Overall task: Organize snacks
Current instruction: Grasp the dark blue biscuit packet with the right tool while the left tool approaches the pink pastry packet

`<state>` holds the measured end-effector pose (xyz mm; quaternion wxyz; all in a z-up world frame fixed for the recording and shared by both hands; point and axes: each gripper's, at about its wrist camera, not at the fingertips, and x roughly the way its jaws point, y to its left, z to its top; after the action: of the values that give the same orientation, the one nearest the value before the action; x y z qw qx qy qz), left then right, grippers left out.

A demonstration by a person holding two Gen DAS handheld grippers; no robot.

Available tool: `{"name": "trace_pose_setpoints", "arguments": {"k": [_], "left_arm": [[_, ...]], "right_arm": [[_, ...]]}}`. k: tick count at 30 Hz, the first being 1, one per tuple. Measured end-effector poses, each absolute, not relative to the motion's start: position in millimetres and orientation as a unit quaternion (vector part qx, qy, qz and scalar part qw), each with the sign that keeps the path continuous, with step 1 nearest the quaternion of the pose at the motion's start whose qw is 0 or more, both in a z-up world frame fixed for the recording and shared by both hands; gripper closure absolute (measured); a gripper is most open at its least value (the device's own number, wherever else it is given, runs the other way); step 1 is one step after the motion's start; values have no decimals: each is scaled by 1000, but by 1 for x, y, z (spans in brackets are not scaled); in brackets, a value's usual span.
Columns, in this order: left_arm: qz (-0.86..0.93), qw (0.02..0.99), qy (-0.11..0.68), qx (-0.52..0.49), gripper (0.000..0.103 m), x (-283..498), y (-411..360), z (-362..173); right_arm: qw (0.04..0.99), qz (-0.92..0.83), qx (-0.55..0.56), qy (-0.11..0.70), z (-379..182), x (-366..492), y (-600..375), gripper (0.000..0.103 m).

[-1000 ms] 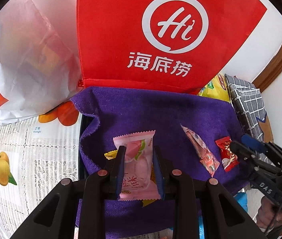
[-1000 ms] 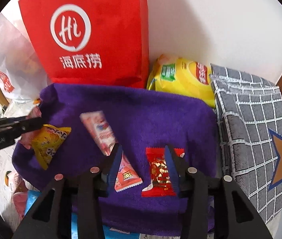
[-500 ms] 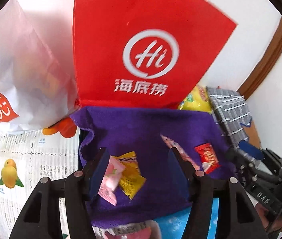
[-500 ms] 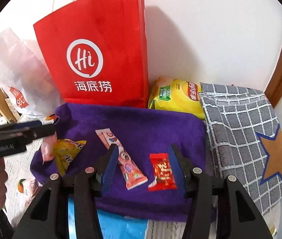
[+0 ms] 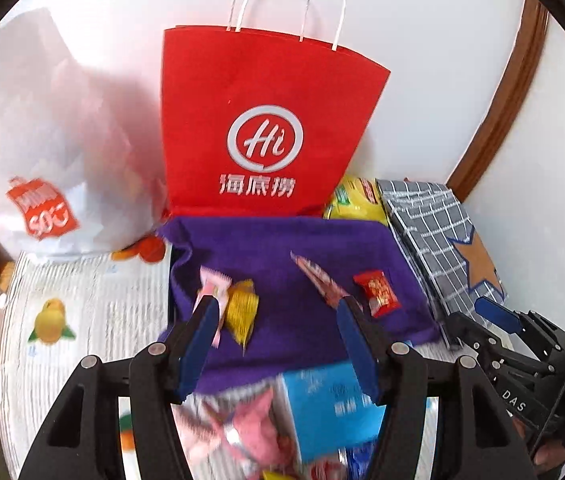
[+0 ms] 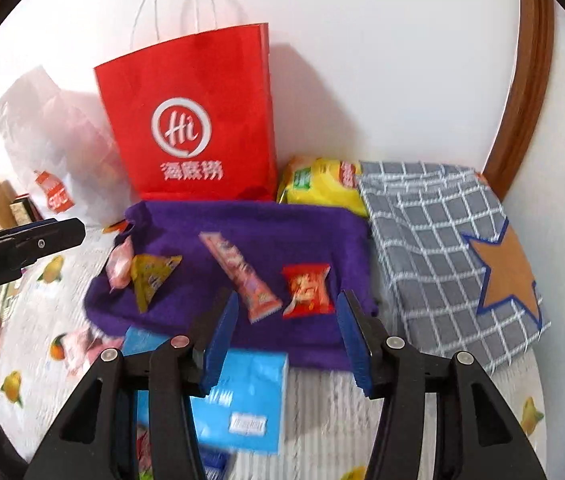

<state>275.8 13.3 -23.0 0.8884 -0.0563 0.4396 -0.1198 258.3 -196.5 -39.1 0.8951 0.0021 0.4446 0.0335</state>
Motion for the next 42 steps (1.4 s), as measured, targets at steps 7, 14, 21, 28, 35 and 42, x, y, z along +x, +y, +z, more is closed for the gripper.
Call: {"name": "trace_pose_setpoints", "arguments": {"k": [7,14,21,28,35,42], "left_arm": [[-89,892,440,-50,44,231,32,-20],[-56,889,449,-71,44,198,59,-23],[-30,886,454,-88,44,169,85,-33],[-15,878,468,-96,44,155,98,-52],[-12,870,482,-102,44,151,109,-70],[-20,868,483,-114,44,155,119,-78]], "right_arm": [[892,53,-3,449,-36,218,-185,51],[890,75,-5,451,-39,188,-170,51],[874,95,-8,477,-65,165,-155,51],[847,104,18,521,-103,163,-147,51],[823,112,33,555,-127,172,-139,48],[808,96,41,579,-146,184,-132,42]]}}
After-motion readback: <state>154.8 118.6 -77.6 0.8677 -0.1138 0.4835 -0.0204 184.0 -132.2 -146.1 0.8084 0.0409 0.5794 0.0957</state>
